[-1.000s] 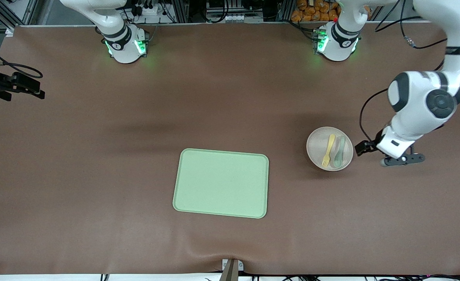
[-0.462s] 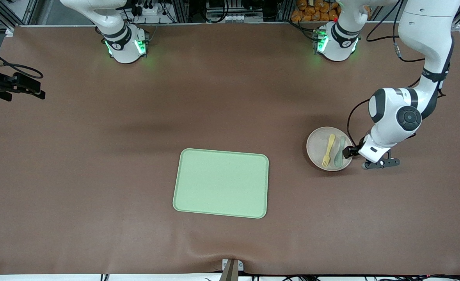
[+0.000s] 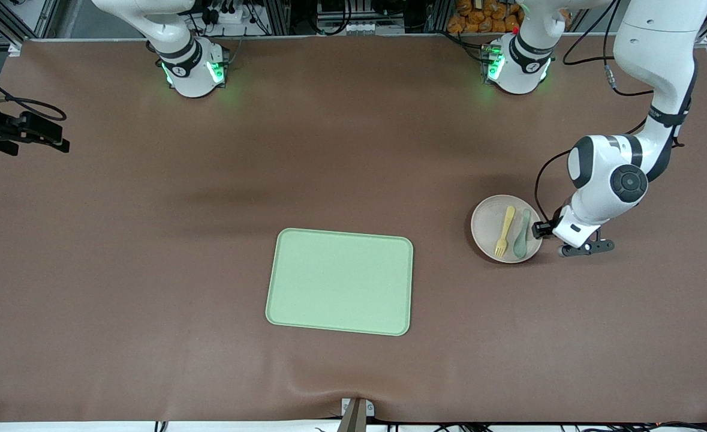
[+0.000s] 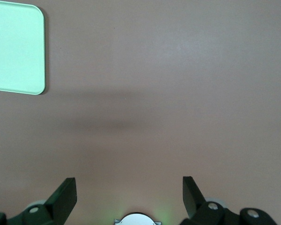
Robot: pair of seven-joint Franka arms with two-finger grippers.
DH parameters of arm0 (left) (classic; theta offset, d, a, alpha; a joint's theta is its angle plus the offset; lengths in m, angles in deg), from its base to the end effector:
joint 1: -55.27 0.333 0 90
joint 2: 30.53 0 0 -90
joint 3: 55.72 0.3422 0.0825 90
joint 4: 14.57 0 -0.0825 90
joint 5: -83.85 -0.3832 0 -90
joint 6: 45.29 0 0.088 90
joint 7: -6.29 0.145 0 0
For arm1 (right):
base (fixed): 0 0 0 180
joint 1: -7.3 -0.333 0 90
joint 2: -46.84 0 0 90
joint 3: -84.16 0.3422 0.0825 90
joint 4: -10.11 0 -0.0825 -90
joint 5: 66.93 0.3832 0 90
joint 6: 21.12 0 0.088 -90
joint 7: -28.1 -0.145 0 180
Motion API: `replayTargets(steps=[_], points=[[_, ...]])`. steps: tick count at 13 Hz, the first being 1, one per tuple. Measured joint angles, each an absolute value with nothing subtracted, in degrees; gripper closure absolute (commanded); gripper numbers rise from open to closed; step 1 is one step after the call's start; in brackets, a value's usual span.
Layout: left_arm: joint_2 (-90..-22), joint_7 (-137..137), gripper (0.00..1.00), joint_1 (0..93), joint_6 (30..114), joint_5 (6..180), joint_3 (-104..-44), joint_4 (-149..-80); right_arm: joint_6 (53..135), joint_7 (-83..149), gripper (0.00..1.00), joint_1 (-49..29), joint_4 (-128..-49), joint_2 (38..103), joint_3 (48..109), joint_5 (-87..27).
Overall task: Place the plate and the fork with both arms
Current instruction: 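Move the plate onto the green tray while the right gripper approaches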
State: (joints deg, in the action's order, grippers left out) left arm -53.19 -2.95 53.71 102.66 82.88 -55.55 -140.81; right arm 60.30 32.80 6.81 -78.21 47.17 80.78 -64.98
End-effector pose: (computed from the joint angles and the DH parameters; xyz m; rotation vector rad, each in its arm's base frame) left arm 0.5620 -0.0136 0.1851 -3.1241 -0.1914 0.0244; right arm 0.5343 -0.0215 0.6114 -3.0934 -0.0534 0.1916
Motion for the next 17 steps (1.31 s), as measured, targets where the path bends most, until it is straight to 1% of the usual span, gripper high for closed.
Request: replayTargets(steps=[1, 2, 5, 8, 10, 13, 14, 15, 17], points=[[-53.4, -3.0, 0.91, 53.7, 102.7, 83.0, -55.6, -140.9, 60.3, 32.8, 0.0, 6.8, -78.2, 47.2, 80.8, -65.0], [-53.6, -3.0, 1.0, 53.7, 102.7, 83.5, -55.6, -140.9, 60.3, 32.8, 0.0, 6.8, -78.2, 47.2, 80.8, -65.0], [-53.5, -3.0, 1.0, 53.6, 102.6, 86.0, -56.3, -140.7, 60.3, 32.8, 0.0, 6.8, -78.2, 47.2, 80.8, -65.0], [-53.3, -3.4, 1.0, 53.6, 101.8, 88.4, -59.1, -139.8, 60.3, 32.8, 0.0, 6.8, -78.2, 47.3, 80.8, -65.0], [-51.6, -4.1, 1.0, 53.7, 96.7, 89.8, -61.4, -137.3, 60.3, 32.8, 0.0, 6.8, -78.3, 47.4, 80.8, -65.0], [-47.6, -4.7, 1.0, 53.5, 83.5, 95.9, -63.1, -129.7, 60.3, 32.8, 0.0, 6.8, -78.3, 47.5, 80.6, -65.0], [-47.0, -5.9, 1.0, 53.4, 80.6, 96.5, -63.7, -127.0, 60.3, 32.8, 0.0, 6.8, -78.3, 47.5, 80.6, -65.0], [-46.8, -7.5, 1.0, 53.1, 79.1, 96.5, -64.8, -124.9, 60.3, 32.8, 0.0, 6.8, -78.3, 47.5, 80.6, -65.0], [-47.5, -10.5, 1.0, 51.3, 78.5, 96.6, -67.5, -122.7, 60.3, 32.8, 0.0, 6.8, -78.3, 47.5, 80.6, -65.0]])
